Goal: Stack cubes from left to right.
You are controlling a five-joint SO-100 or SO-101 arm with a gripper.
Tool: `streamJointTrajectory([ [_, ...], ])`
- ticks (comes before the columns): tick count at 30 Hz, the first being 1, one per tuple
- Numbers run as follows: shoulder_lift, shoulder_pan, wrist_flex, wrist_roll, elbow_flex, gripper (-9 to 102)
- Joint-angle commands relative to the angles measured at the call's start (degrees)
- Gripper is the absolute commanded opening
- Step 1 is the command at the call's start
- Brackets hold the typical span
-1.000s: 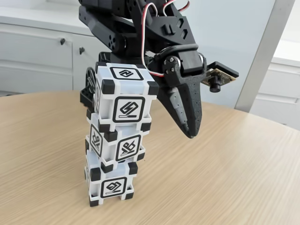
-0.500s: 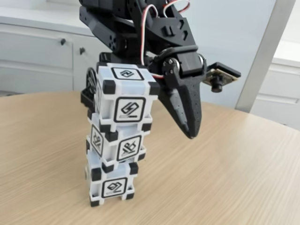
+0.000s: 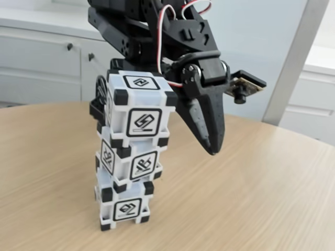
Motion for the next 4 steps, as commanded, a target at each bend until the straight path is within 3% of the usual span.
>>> streamJointTrajectory([
  [1, 0.53, 0.44, -0.18, -0.62, -0.35, 0],
  [4, 0.53, 0.44, -0.18, -0.79, -0.35, 0],
])
